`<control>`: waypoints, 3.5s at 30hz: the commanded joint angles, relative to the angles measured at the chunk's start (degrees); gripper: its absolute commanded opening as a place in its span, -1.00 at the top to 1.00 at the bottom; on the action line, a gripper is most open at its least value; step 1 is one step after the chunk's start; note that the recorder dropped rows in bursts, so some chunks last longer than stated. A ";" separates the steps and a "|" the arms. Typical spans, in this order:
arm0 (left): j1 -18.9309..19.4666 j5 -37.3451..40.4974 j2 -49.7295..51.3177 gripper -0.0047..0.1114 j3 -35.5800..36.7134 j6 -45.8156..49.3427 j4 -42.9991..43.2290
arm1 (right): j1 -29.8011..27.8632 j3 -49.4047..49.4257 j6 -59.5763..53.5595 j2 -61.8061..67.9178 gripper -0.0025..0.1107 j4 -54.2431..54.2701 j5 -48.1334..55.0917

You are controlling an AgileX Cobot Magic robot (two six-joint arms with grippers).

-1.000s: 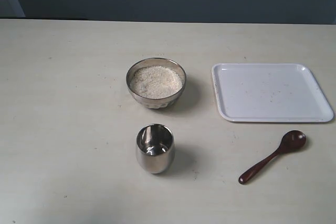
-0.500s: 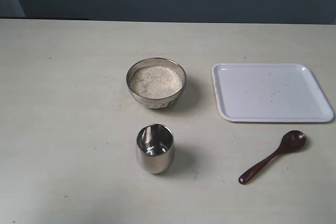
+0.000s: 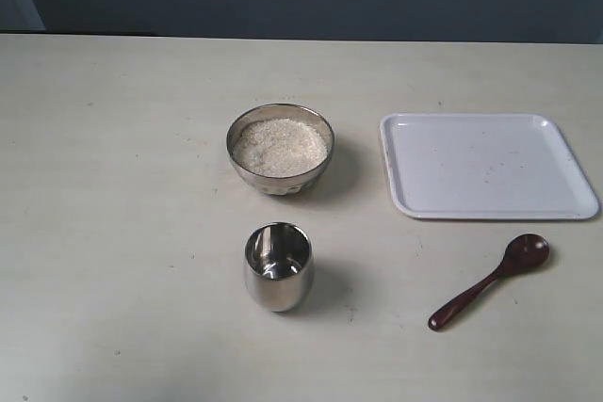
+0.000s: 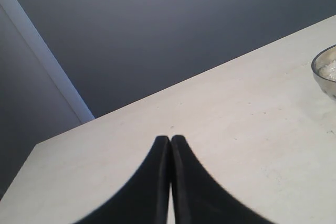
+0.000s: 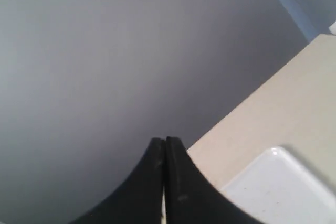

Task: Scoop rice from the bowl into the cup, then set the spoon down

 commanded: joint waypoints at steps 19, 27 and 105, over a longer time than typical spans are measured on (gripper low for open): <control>-0.03 -0.33 -0.31 0.91 -0.26 -0.40 -0.04 | 22.13 4.35 32.41 35.66 0.97 -11.90 18.09; -0.03 -0.33 -0.31 0.91 -0.26 -0.40 -0.04 | 38.69 4.45 50.33 48.05 0.97 -24.18 8.40; -0.03 -0.33 -0.31 0.91 -0.26 -0.40 -0.04 | 44.09 -1.91 45.82 74.40 0.07 -11.57 -0.33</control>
